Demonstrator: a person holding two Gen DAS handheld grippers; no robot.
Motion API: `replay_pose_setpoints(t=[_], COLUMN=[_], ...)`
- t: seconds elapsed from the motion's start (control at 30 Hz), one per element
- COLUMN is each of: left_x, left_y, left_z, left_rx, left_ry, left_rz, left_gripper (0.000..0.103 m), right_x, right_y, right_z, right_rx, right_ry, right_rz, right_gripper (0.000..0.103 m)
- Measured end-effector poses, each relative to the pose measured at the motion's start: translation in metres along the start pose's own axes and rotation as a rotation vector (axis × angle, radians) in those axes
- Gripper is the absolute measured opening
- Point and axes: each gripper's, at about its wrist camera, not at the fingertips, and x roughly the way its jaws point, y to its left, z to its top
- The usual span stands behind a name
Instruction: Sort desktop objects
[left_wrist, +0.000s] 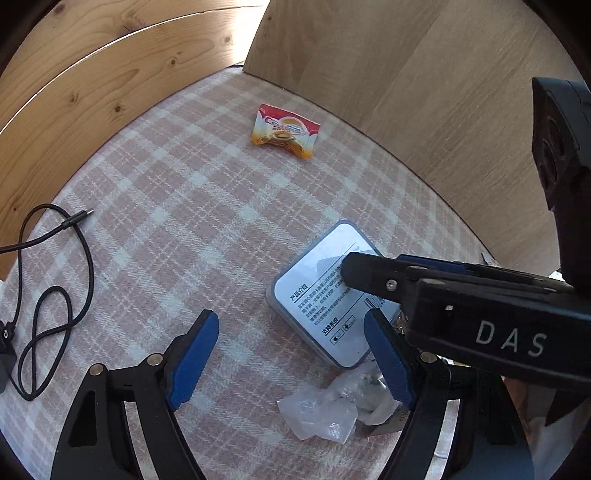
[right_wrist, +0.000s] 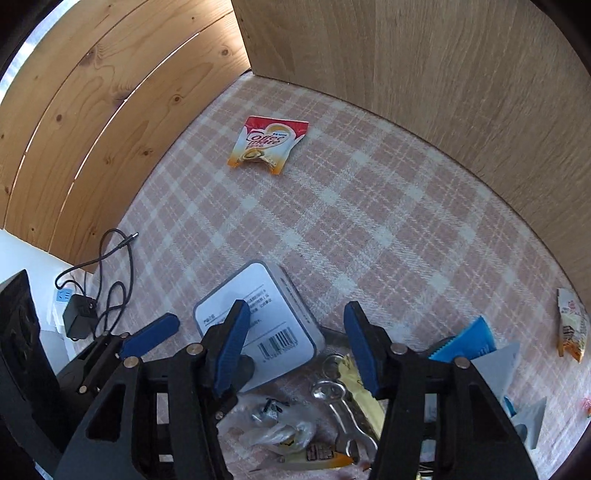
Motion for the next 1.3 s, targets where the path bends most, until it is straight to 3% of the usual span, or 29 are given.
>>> replay_pose_setpoints(t=[0.27, 0.63, 0.7, 0.83, 0.97, 1.3], left_x=[0.005, 0.002, -0.002, -0.004, -0.009, -0.029], left_y=[-0.008, -0.005, 0.001, 0.007, 0.005, -0.003], left_z=[0.004, 0.001, 0.001, -0.002, -0.006, -0.002], left_rx=[0.015, 0.112, 0.091, 0.069, 0.125, 0.136], left_ry=[0.015, 0.012, 0.015, -0.003, -0.004, -0.049], left_rz=[-0.069, -0.106, -0.121, -0.118, -0.112, -0.093], left_gripper=[0.077, 0.075, 0.07, 0.065, 0.063, 0.064], right_x=[0.007, 0.006, 0.007, 0.005, 0.004, -0.014], right_y=[0.007, 0.019, 0.021, 0.022, 0.023, 0.039], right_z=[-0.008, -0.016, -0.016, -0.017, -0.021, -0.028], right_rx=[0.044, 0.036, 0.035, 0.023, 0.028, 0.033], right_ry=[0.027, 0.019, 0.02, 0.017, 0.011, -0.042], right_rz=[0.079, 0.046, 0.039, 0.025, 0.016, 0.017], right_gripper=[0.043, 0.044, 0.044, 0.044, 0.044, 0.044])
